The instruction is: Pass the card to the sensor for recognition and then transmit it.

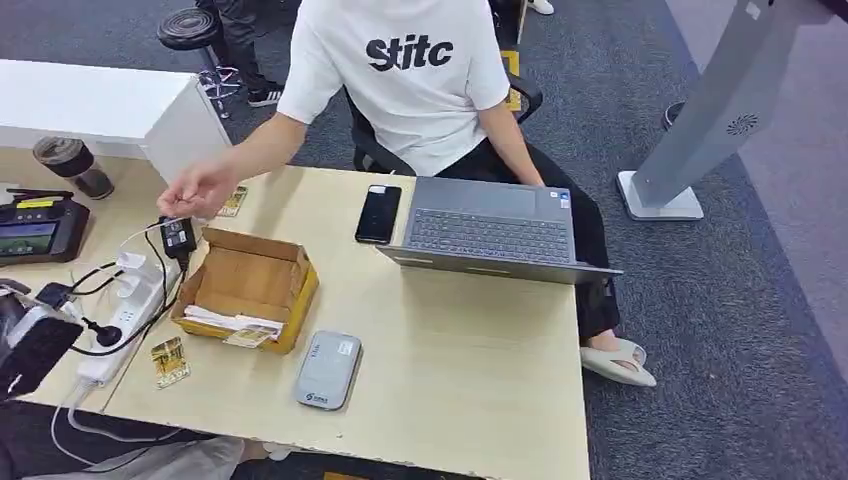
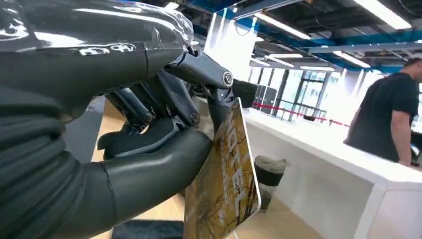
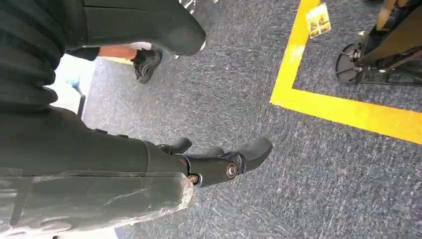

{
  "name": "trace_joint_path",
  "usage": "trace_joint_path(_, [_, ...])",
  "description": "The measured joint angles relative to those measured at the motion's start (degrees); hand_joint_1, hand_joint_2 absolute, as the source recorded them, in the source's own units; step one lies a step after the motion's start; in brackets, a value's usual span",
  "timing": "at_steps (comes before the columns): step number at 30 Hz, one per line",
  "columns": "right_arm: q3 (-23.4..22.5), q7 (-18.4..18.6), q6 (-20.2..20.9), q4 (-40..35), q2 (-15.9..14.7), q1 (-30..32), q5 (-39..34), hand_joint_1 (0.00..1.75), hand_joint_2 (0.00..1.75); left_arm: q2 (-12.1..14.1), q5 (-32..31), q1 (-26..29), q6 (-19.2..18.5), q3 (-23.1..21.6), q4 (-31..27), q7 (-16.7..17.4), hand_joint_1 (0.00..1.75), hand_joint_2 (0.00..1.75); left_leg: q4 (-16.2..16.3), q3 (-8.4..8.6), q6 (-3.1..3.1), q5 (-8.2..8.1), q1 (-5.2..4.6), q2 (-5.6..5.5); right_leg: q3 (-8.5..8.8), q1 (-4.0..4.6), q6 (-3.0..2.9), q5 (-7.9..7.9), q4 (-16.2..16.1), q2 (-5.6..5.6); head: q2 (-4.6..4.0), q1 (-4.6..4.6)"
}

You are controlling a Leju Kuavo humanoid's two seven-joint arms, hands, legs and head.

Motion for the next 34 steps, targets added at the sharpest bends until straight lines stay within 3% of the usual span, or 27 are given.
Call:
trace_joint_path(6, [1.9,-0.2,0.0,0.0,0.0,-0.1,0.0,0.0,1.75,5.9,-5.0,-11.7,-0.1,-13.2,9.9,4.4,1.75,1.75,0.0,-0.05,0.08,0.08,-0.03,0.02,0.08,-0.03,0.0,0.11,0.0,0.02,0.0,0.02])
trace_joint_path(11, [2.7,-0.3,0.0,0.0,-0.1,0.0,0.0,0.0,1.75,7.7,-5.3,-15.5,0.2,-18.5,13.4,5.4,1.75,1.75,0.0,-0.05,0.09,0.07,-0.06,0.14,-0.01,-0.06,0.02,0.13,0.0,0.2,0.0,0.02])
trace_joint_path(18, [3.1,-0.5,0.0,0.1,-0.2,0.0,0.0,0.0,1.75,8.7,-5.7,-17.5,0.4,-21.0,15.4,5.5,1.75,1.75,0.0,-0.08,0.08,0.04,-0.05,0.13,-0.11,-0.06,0.01,0.1,0.0,0.18,0.0,0.02])
trace_joint_path(27, [4.3,0.9,0.0,0.3,-0.4,0.1,0.0,0.0,1.75,7.0,-8.7,-26.5,2.4,-26.8,22.7,8.4,1.75,1.75,0.0,-0.07,0.11,0.11,-0.06,0.09,-0.03,-0.06,0.03,0.14,0.0,0.12,0.0,0.02])
trace_joint_path(28, [4.4,1.0,0.0,0.3,-0.4,0.1,0.0,0.0,1.75,6.6,-7.9,-27.2,2.5,-27.3,23.5,8.4,1.52,1.75,0.0,-0.08,0.11,0.11,-0.06,0.08,-0.03,-0.06,0.03,0.14,0.0,0.12,0.0,0.02])
trace_joint_path(29, [4.4,1.1,0.0,0.3,-0.4,0.1,0.0,0.0,1.75,6.2,-7.3,-27.8,2.5,-27.6,23.9,8.4,0.0,1.75,0.0,-0.08,0.11,0.11,-0.06,0.09,-0.02,-0.07,0.03,0.14,0.0,0.12,0.0,0.04])
trace_joint_path(34, [4.5,1.4,0.0,0.4,-0.4,0.2,0.0,0.0,1.75,3.9,-5.6,-28.8,5.8,-28.6,25.1,8.6,0.0,1.75,0.1,-0.08,0.12,0.1,-0.07,0.13,-0.07,-0.07,0.03,0.14,0.0,0.18,0.0,0.04])
